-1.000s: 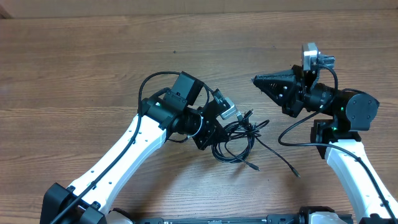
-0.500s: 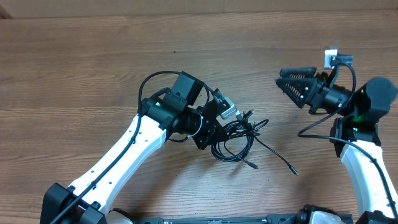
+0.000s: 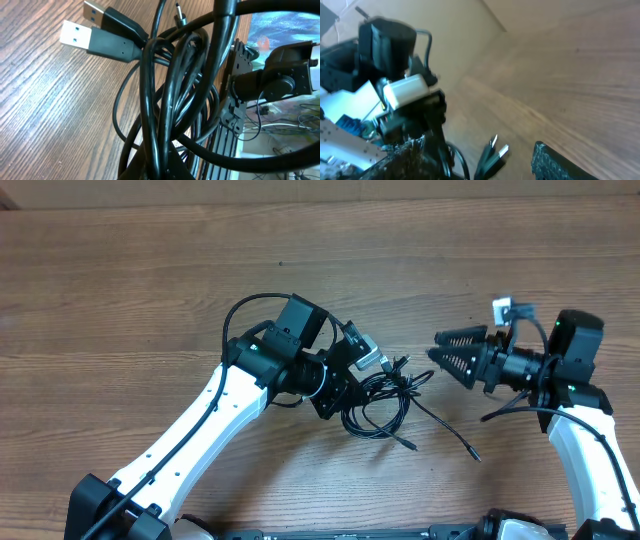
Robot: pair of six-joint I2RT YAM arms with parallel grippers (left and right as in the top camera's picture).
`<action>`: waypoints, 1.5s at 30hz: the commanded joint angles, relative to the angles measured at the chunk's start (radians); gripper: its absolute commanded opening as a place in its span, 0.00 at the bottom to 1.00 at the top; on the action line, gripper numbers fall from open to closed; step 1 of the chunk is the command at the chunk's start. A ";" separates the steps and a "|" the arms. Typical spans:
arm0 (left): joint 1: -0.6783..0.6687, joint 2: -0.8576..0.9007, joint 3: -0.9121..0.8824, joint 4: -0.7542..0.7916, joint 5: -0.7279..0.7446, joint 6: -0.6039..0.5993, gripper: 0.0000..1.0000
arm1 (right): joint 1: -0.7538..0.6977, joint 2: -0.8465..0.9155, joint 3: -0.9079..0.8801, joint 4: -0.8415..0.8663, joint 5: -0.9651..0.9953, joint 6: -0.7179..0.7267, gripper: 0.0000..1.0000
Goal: Untangle cables
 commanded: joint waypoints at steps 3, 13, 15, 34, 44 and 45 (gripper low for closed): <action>-0.006 -0.009 0.008 0.026 0.037 -0.013 0.04 | 0.058 -0.002 0.008 -0.138 -0.011 -0.316 0.71; -0.006 -0.009 0.008 0.030 0.037 -0.014 0.04 | 0.210 -0.002 0.008 -0.204 0.105 -0.404 0.66; -0.006 -0.009 0.008 0.030 0.037 -0.014 0.04 | 0.212 -0.002 0.008 -0.206 0.105 -0.403 0.66; -0.006 -0.009 0.008 0.031 0.037 -0.014 0.04 | 0.212 -0.002 0.008 -0.166 0.102 -0.395 0.52; -0.006 -0.009 0.008 0.029 0.037 -0.014 0.05 | 0.212 -0.002 0.008 -0.124 0.101 -0.393 0.22; -0.006 -0.009 0.008 0.029 0.037 -0.014 0.04 | 0.212 -0.002 0.008 -0.118 0.101 -0.392 0.16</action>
